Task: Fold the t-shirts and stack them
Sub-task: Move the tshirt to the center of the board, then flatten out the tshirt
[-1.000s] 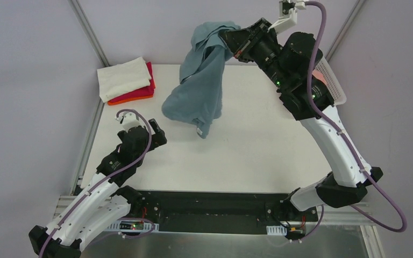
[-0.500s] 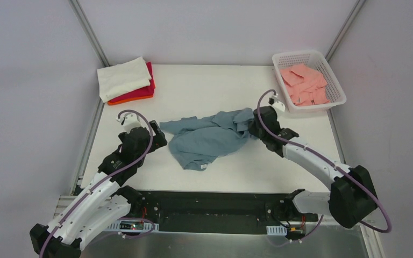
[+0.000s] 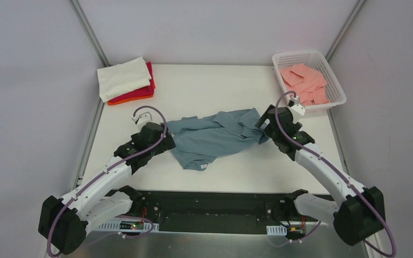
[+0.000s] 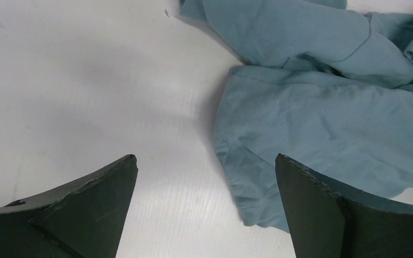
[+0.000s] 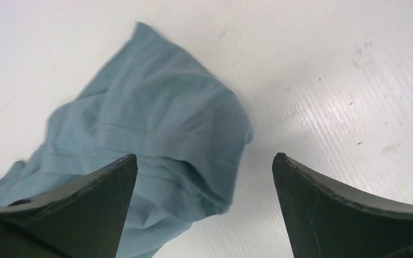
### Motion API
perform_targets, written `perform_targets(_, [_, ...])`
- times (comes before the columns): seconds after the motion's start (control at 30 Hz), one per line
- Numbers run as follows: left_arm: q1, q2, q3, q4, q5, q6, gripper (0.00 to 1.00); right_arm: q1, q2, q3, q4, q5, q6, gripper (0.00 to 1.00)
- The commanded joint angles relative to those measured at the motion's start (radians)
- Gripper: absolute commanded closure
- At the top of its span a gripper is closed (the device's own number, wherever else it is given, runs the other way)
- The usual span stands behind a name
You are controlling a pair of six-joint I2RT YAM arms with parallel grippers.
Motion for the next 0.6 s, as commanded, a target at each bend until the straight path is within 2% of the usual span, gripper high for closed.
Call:
perform_targets(0.0, [0.002,0.05,-0.019,0.107,0.1,-0.05,0.0,-0.003,-0.157,0.047,-0.067,-0.052,-0.17,0.01])
perform_targets(0.07, [0.003,0.083,-0.022,0.147,0.129,-0.053,0.0,-0.003,-0.199,0.031,-0.037,-0.16,-0.252,0.01])
perform_targets(0.17, [0.01,0.145,-0.029,0.239,0.163,-0.036,0.0,-0.003,-0.226,-0.003,0.045,-0.413,-0.465,0.01])
perform_targets(0.27, [0.054,0.23,-0.037,0.321,0.242,-0.041,0.0,-0.003,-0.164,0.028,0.026,-0.672,-0.669,0.01])
perform_targets(0.33, [0.105,0.29,-0.042,0.367,0.334,-0.052,0.06,-0.003,-0.083,0.079,-0.038,-0.79,-0.765,0.03])
perform_targets(0.4, [0.133,0.344,-0.049,0.414,0.399,-0.061,0.11,-0.002,0.006,0.151,-0.098,-0.797,-0.808,0.05])
perform_targets(0.47, [0.139,0.401,-0.045,0.427,0.412,-0.06,0.18,-0.003,0.089,0.204,-0.124,-0.729,-0.843,0.04])
perform_targets(0.57, [0.14,0.46,-0.035,0.451,0.444,-0.052,0.35,-0.004,0.199,0.267,-0.132,-0.62,-0.911,0.03])
